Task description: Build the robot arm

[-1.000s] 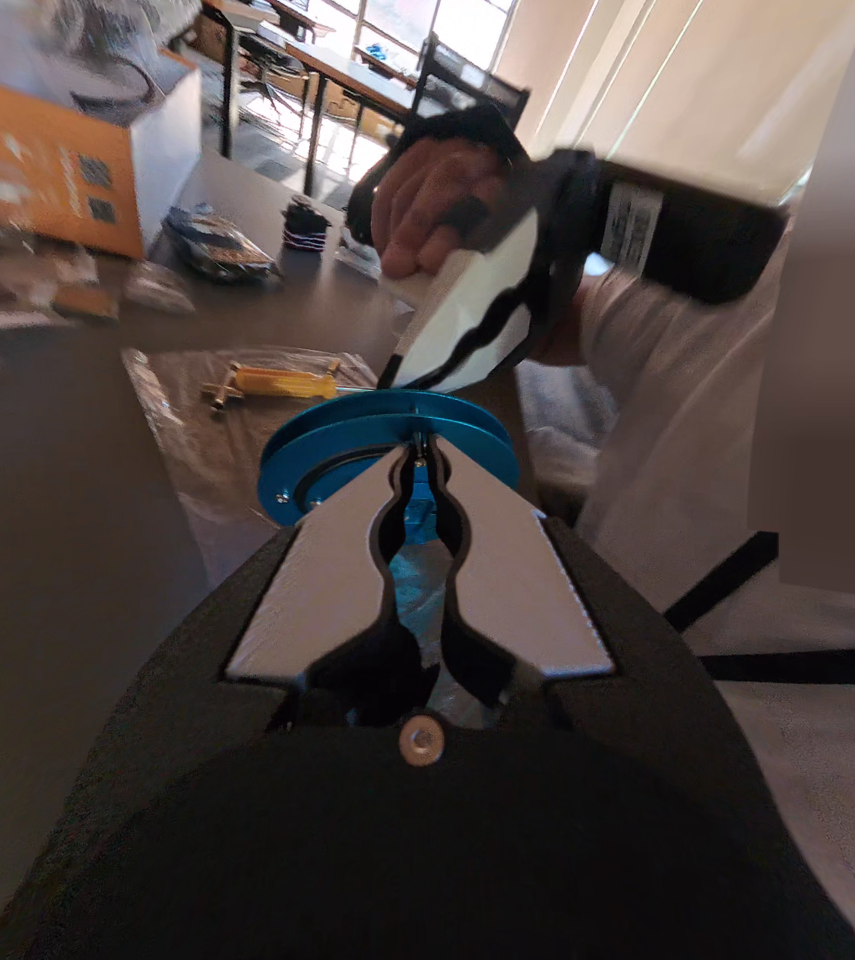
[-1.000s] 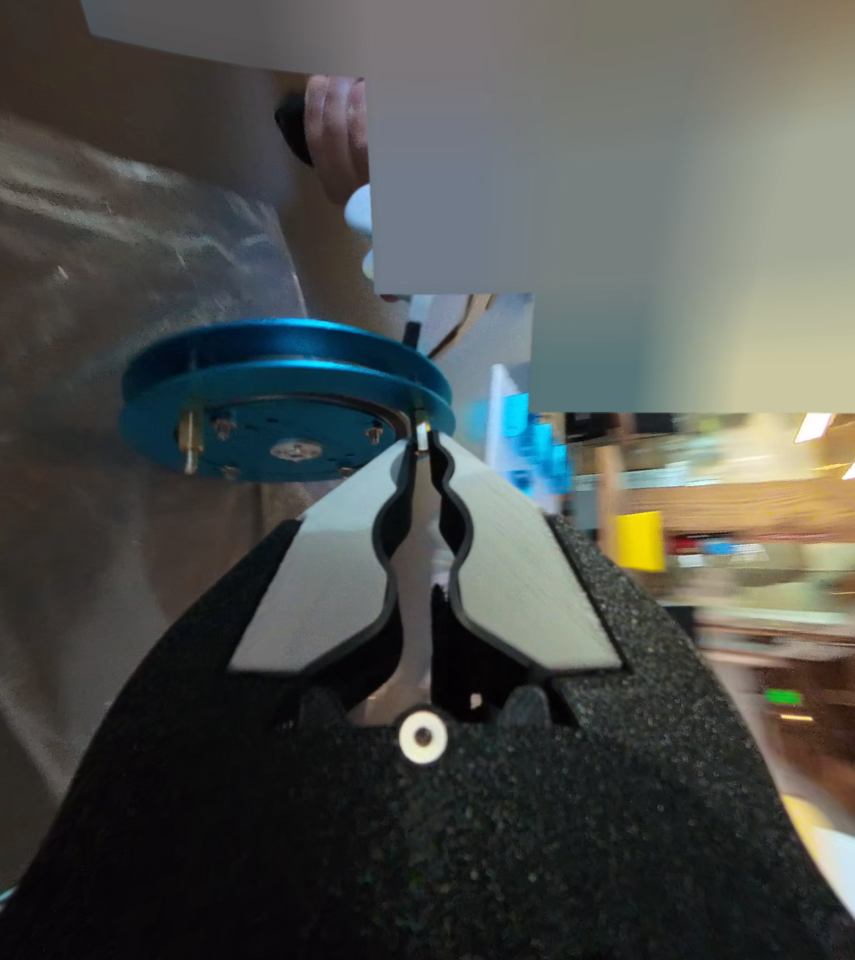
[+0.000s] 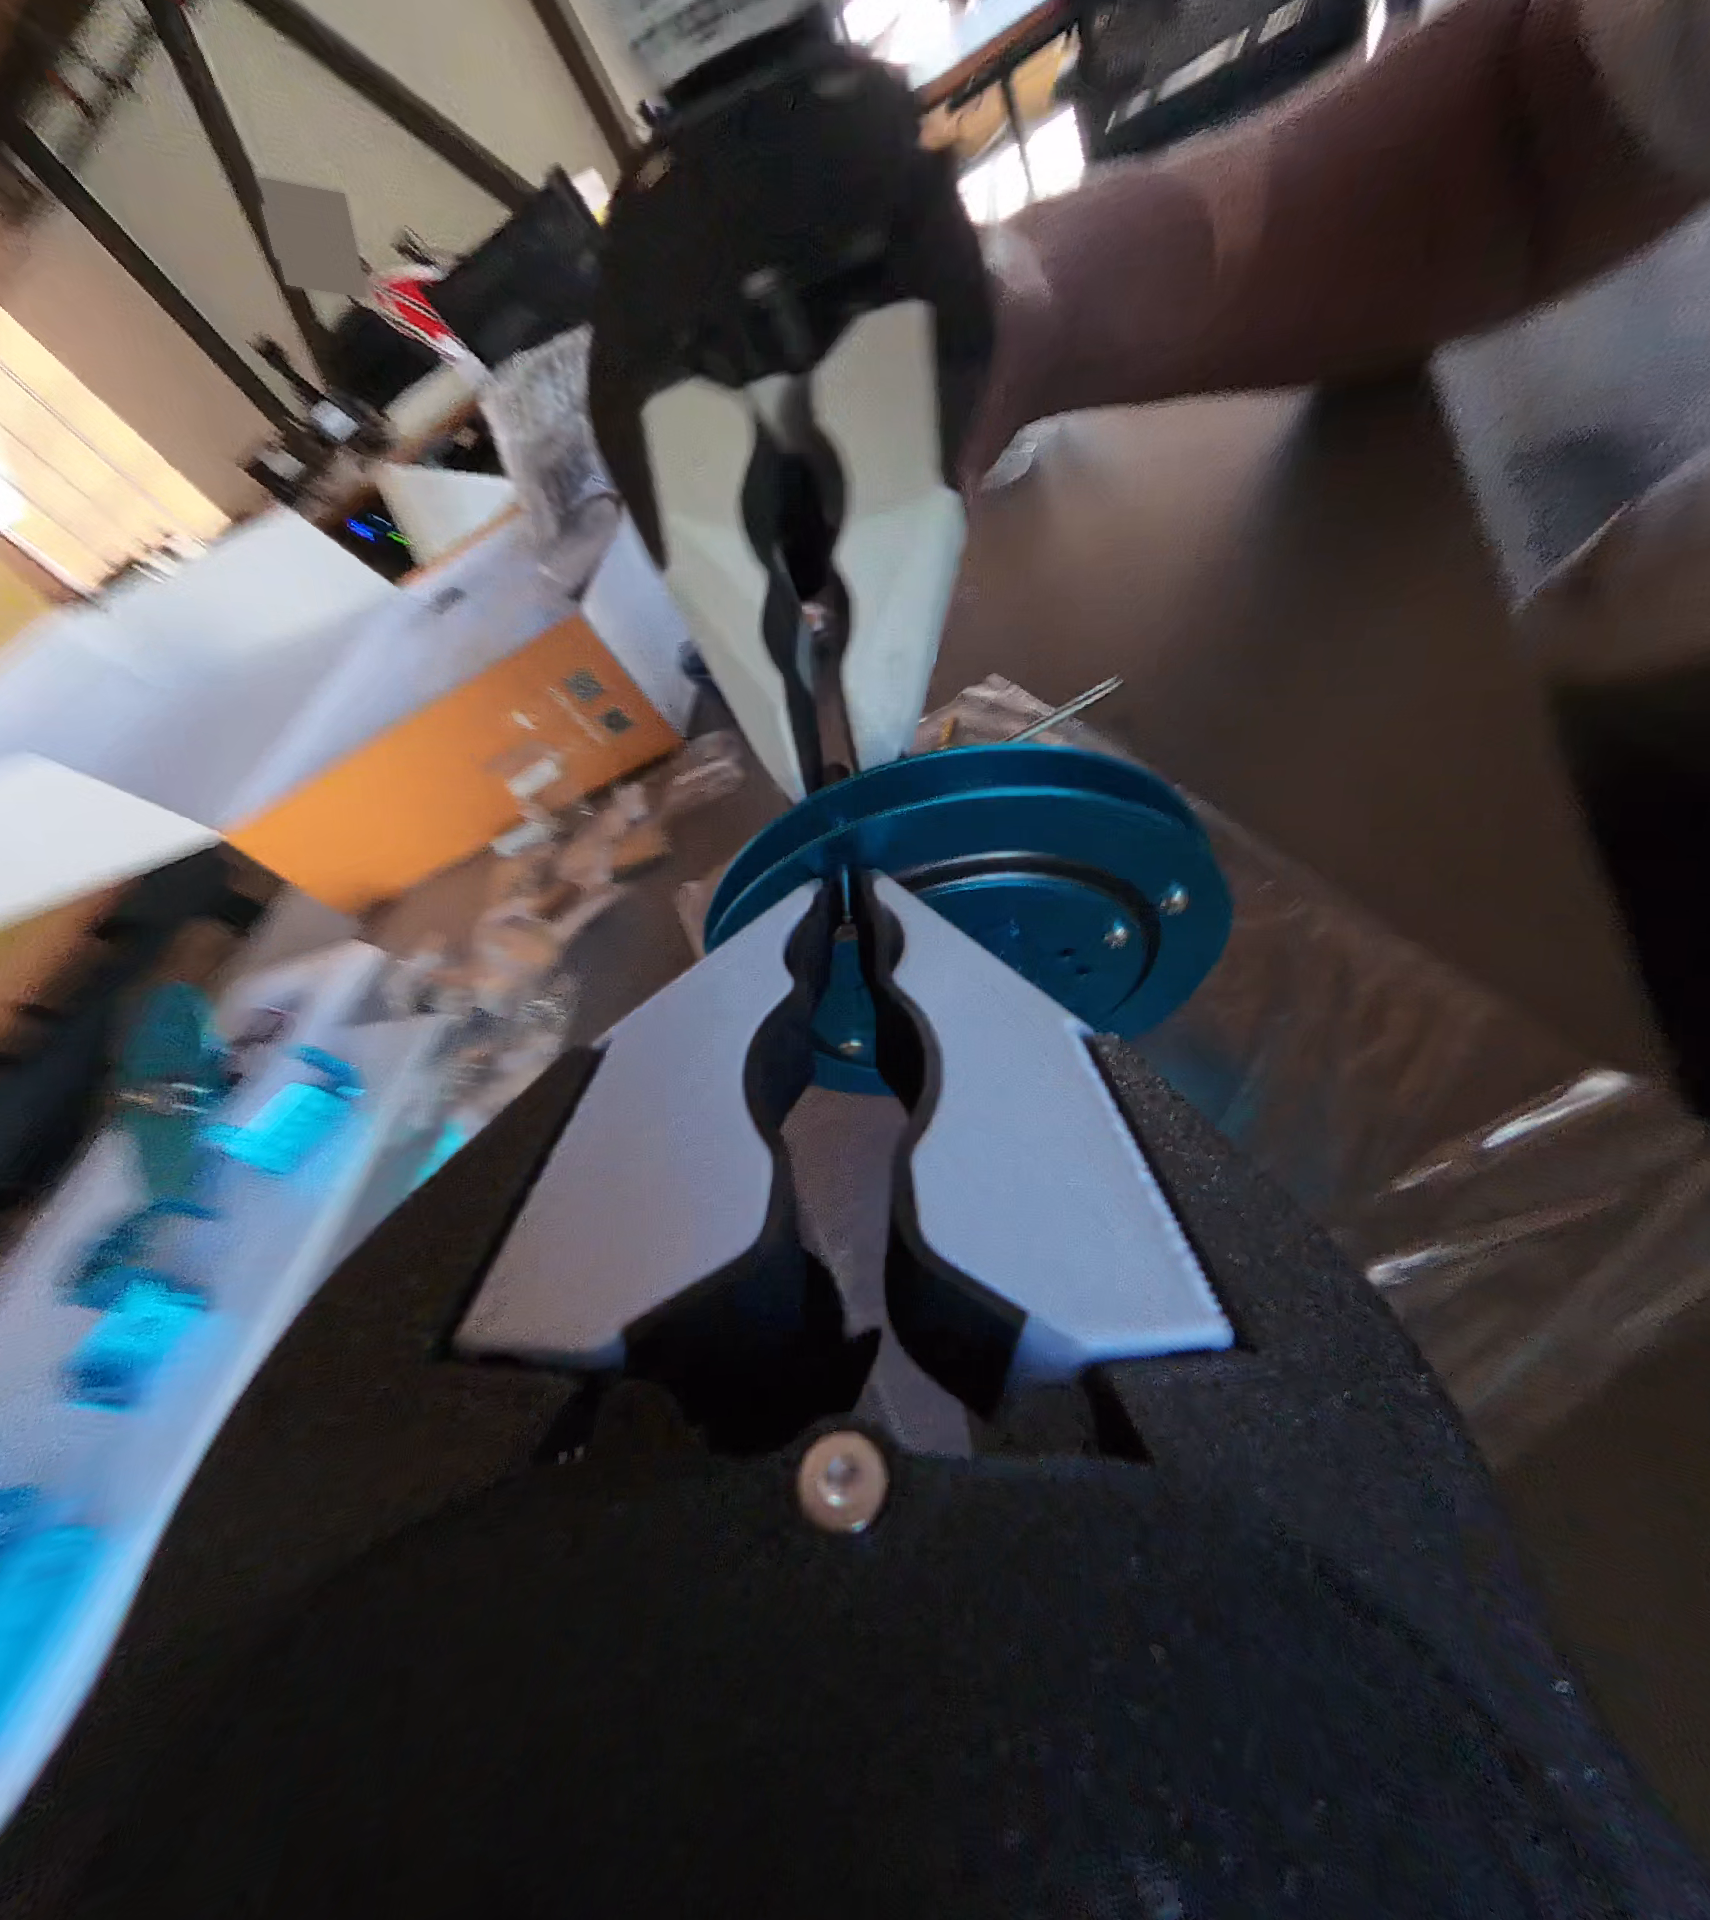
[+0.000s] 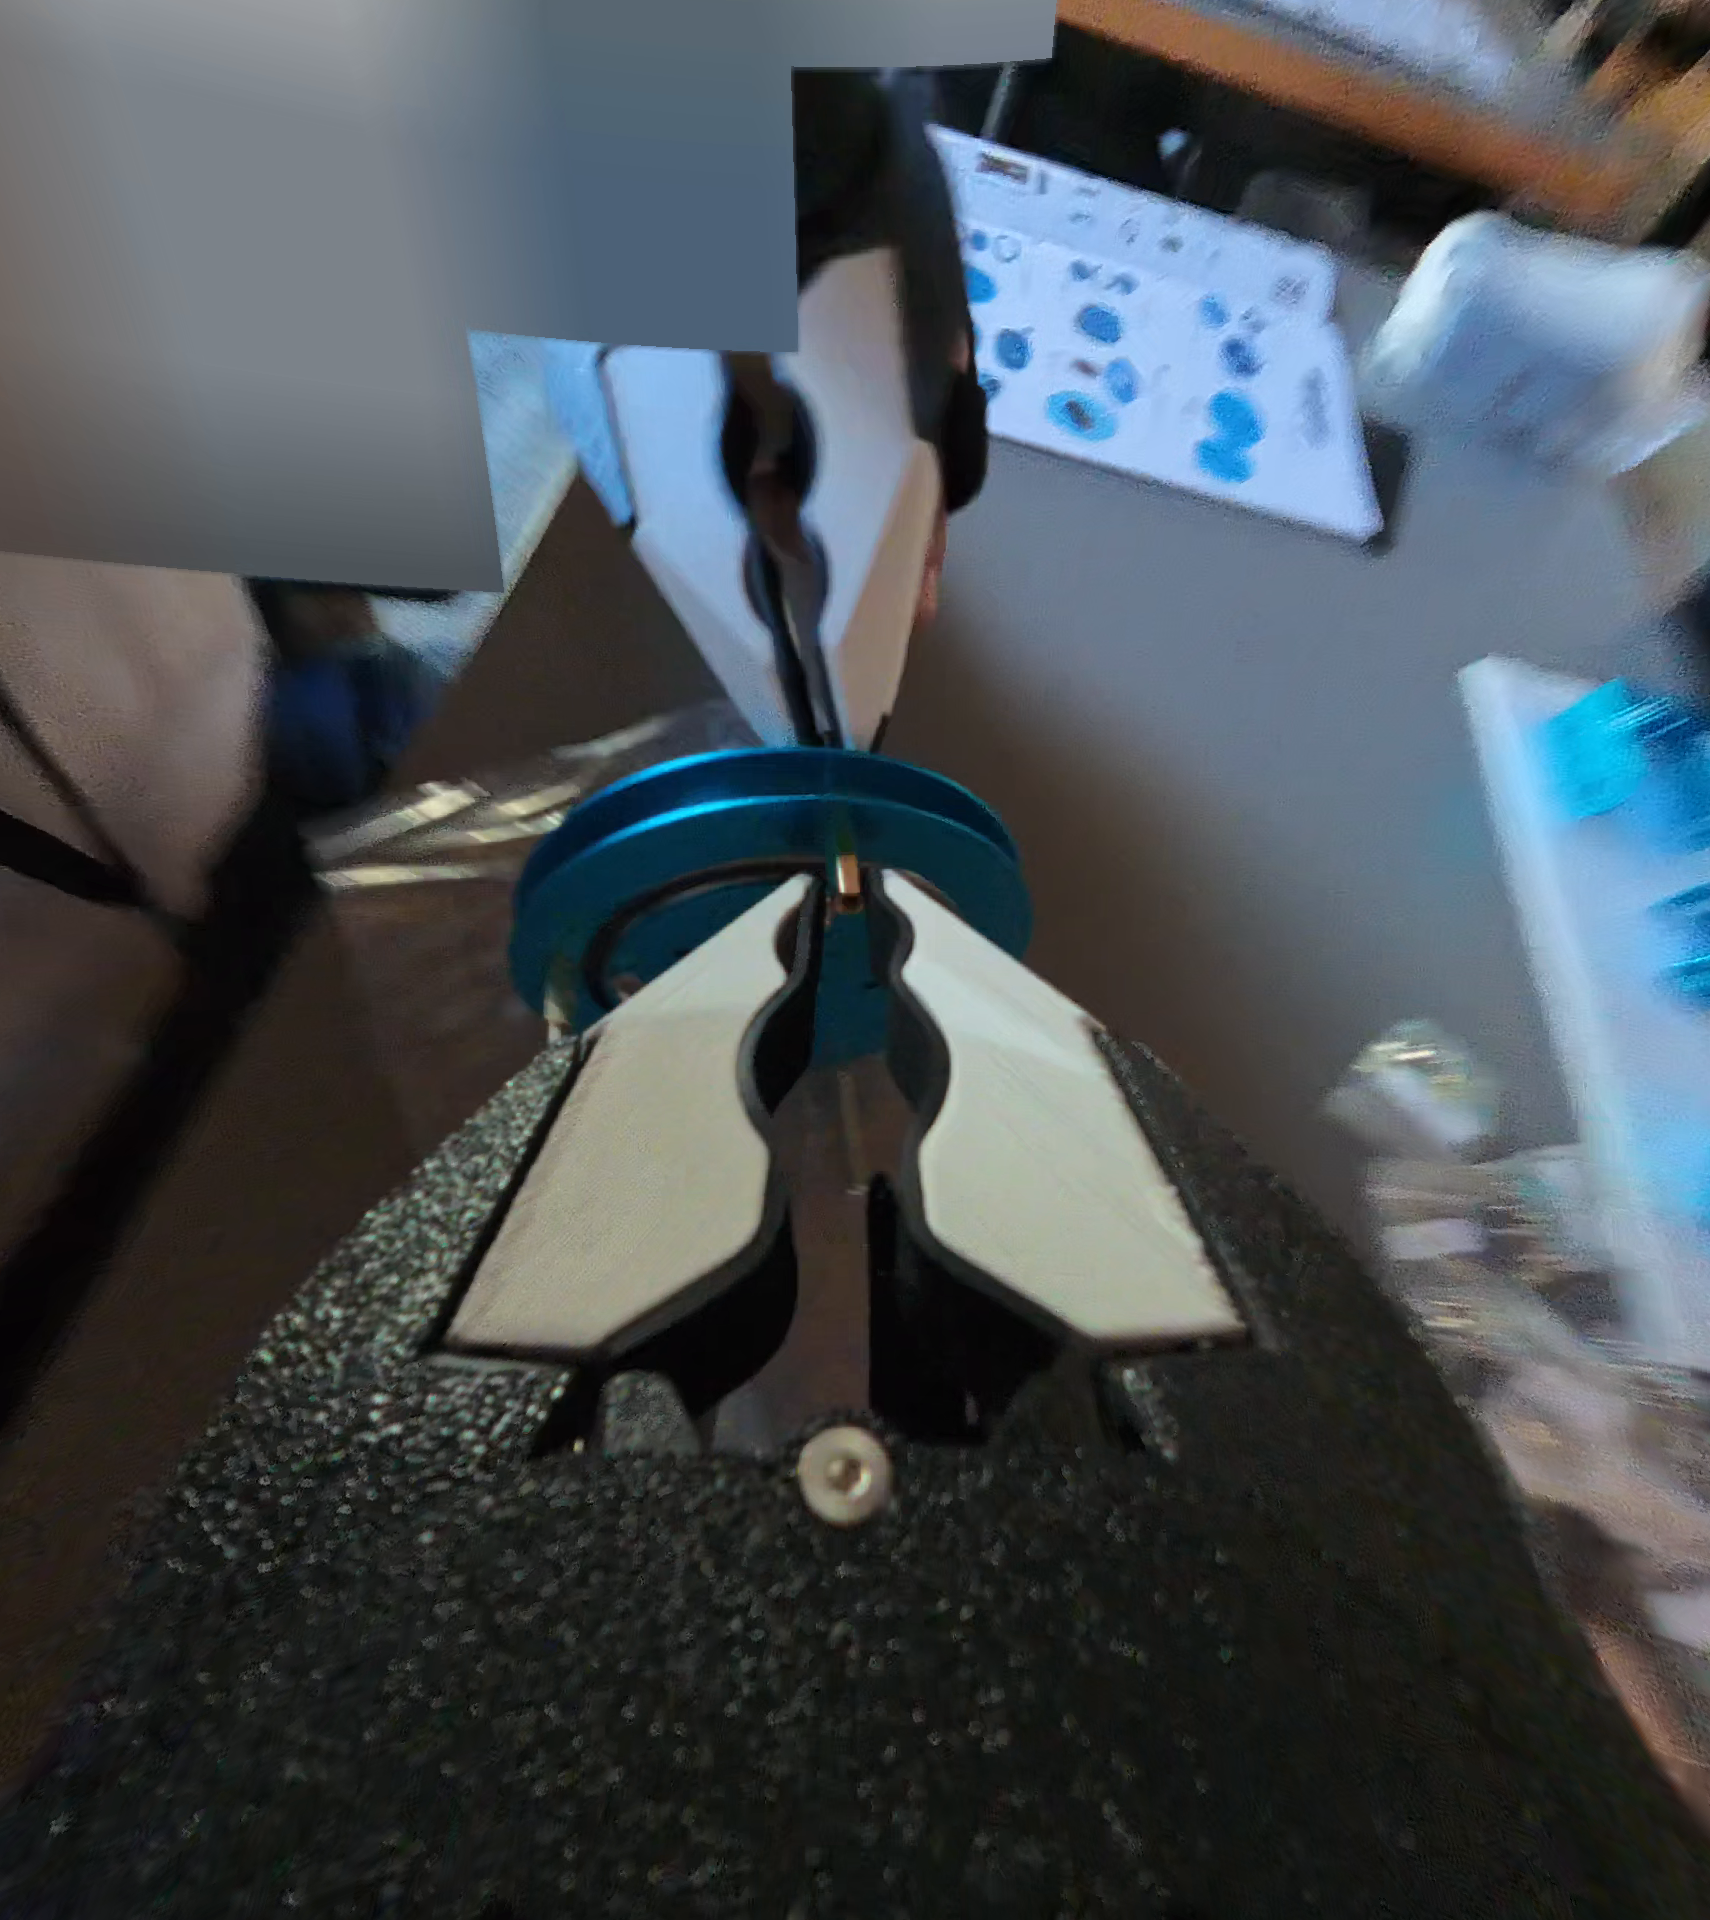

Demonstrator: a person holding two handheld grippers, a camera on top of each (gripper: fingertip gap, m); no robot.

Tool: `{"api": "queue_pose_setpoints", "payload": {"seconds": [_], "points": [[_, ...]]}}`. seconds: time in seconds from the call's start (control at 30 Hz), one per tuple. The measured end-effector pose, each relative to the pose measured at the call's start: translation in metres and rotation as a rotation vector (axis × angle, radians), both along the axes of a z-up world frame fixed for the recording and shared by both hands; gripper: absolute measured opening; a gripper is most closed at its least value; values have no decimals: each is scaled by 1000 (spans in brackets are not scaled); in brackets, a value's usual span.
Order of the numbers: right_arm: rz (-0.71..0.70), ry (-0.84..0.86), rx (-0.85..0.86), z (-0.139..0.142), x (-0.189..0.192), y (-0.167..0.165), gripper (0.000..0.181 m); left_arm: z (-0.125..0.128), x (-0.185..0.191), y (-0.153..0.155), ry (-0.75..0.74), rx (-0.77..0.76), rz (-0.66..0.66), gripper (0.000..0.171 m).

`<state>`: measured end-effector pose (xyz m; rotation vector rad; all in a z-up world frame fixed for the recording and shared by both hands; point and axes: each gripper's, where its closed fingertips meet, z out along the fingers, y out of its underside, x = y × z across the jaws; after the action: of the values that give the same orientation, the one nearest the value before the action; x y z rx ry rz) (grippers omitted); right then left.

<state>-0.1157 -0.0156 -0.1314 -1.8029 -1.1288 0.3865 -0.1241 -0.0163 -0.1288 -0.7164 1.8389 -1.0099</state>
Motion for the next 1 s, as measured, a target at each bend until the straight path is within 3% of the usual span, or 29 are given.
{"api": "queue_pose_setpoints", "payload": {"seconds": [0.27,0.37,0.53,0.6,0.67,0.83,1.0], "points": [[-63,-585,603,1,6,7,14,3,1,2,359,-704,-136,3],[-88,-766,810,4,3,9,5,4,0,1,463,-900,-191,2],[-100,-873,838,5,1,10,5,5,-1,4,570,-1091,-226,1],[-124,-852,713,3,1,10,4,4,-2,4,515,-975,-207,1],[-139,-711,492,0,0,8,4,4,-4,0,409,-736,-162,1],[-122,-208,-139,-8,-11,-13,3,1,-13,-16,114,-103,-97,1],[-94,386,-825,-4,-21,-33,2,1,-14,-26,-127,331,-44,0]]}}
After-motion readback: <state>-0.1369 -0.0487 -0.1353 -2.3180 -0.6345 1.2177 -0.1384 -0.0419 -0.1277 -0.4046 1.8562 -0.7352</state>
